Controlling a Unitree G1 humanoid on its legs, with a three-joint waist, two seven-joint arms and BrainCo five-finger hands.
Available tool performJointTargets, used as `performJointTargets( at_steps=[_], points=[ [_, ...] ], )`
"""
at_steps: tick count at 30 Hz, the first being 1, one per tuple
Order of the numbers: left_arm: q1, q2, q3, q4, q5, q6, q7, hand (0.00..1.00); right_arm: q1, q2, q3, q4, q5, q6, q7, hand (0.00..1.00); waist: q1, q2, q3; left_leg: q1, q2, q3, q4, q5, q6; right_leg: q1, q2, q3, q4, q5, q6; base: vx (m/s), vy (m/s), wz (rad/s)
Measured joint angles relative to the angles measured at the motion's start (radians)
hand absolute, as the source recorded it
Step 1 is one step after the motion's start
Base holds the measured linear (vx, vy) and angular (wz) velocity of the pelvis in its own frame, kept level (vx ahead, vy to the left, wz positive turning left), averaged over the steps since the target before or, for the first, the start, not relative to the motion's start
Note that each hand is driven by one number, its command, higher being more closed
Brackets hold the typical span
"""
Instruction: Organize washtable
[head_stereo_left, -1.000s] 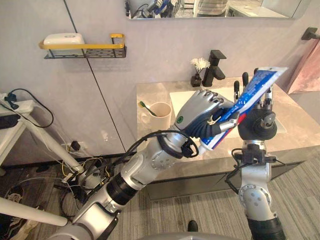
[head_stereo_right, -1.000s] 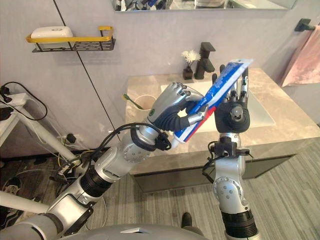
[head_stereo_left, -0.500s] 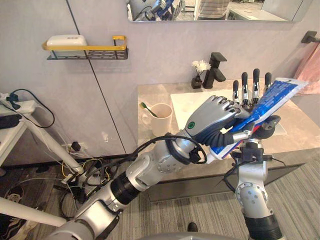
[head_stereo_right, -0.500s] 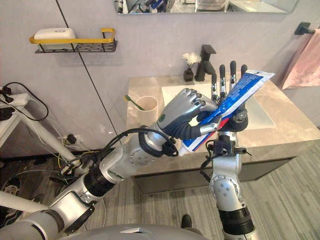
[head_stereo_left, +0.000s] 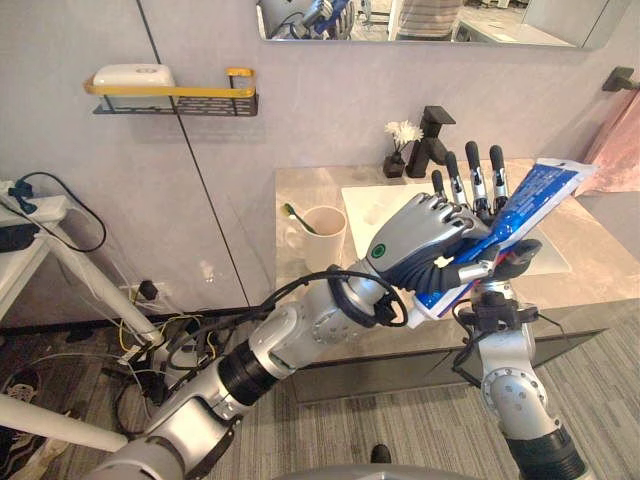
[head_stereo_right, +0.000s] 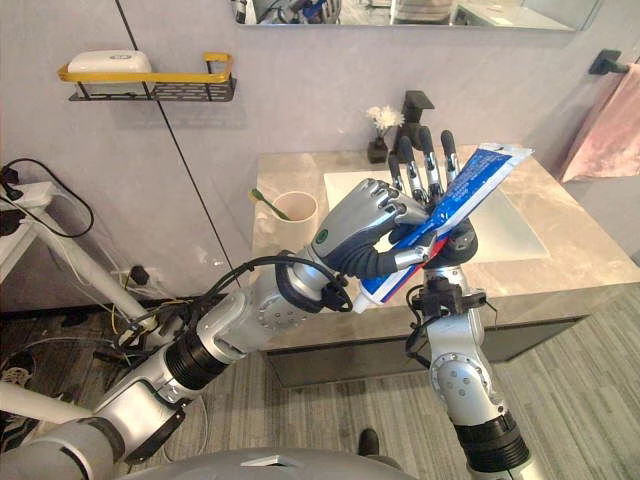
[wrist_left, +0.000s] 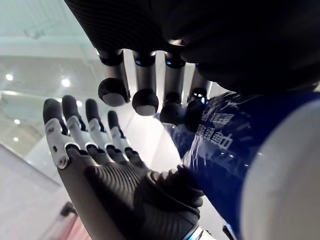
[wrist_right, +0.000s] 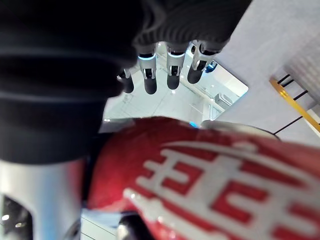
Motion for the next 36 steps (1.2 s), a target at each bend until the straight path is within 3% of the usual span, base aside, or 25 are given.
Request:
performJointTargets(
  at_steps=[11,12,36],
  points=[
    [-0.017,0.049,-0.007,0.0,0.0,-0.017,-0.019,1.0,0.0,-0.094,0.013,0.0,0.018,0.043,0.038,0.0,0.0,-0.008,0.0,-0.009,0.0,0.0,0.003,0.0,0.0,-0.007,0.0,0.0,0.0,0.0,0.0,0.0,0.0,0.0],
    [-0.017,0.05,-0.011,0.0,-0.001,-0.017,-0.019,1.0,0.0,-0.098,0.013,0.0,0.018,0.044,0.038,1.0,-0.001,-0.008,0.0,-0.01,0.0,0.0,0.003,0.0,0.0,-0.008,0.0,0.0,0.0,0.0,0.001,0.0,0.0,0.0],
    [-0.012,0.07,-0.029,0.001,-0.009,-0.012,-0.007,1.0,0.0,-0.121,0.013,-0.001,0.014,0.044,0.052,1.0,-0.001,-0.006,0.012,-0.016,0.0,0.002,0.005,0.0,0.0,-0.015,0.0,0.007,0.0,0.001,0.001,0.0,0.0,0.0]
  ],
)
